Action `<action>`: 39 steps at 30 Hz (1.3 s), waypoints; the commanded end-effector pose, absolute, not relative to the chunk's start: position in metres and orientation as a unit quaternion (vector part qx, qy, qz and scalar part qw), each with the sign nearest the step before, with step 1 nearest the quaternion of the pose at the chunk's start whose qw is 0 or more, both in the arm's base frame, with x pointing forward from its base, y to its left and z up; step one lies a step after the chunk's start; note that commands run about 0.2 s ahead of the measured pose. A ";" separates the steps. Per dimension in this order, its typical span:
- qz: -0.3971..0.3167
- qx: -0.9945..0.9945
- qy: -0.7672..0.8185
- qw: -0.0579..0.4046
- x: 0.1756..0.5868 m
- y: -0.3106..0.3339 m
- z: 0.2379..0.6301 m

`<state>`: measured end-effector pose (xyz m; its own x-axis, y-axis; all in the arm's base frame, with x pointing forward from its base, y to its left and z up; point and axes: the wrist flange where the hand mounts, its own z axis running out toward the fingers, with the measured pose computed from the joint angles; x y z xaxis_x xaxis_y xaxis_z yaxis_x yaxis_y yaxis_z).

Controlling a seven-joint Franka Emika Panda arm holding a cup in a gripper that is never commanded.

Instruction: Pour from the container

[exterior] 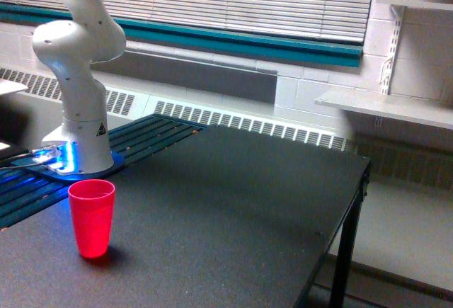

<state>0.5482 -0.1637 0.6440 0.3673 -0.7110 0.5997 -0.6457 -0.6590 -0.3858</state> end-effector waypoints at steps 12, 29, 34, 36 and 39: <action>-0.409 -0.818 0.404 0.017 0.536 -0.194 0.655; -0.416 -0.847 0.332 0.002 0.513 -0.176 0.614; -0.421 -0.846 0.327 -0.015 0.490 -0.195 0.601; -0.421 -0.846 0.326 -0.025 0.479 -0.204 0.595; -0.418 -0.845 0.333 -0.034 0.463 -0.221 0.583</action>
<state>0.4927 -0.1843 0.5904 0.4304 -0.5710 0.6991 -0.5771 -0.7696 -0.2732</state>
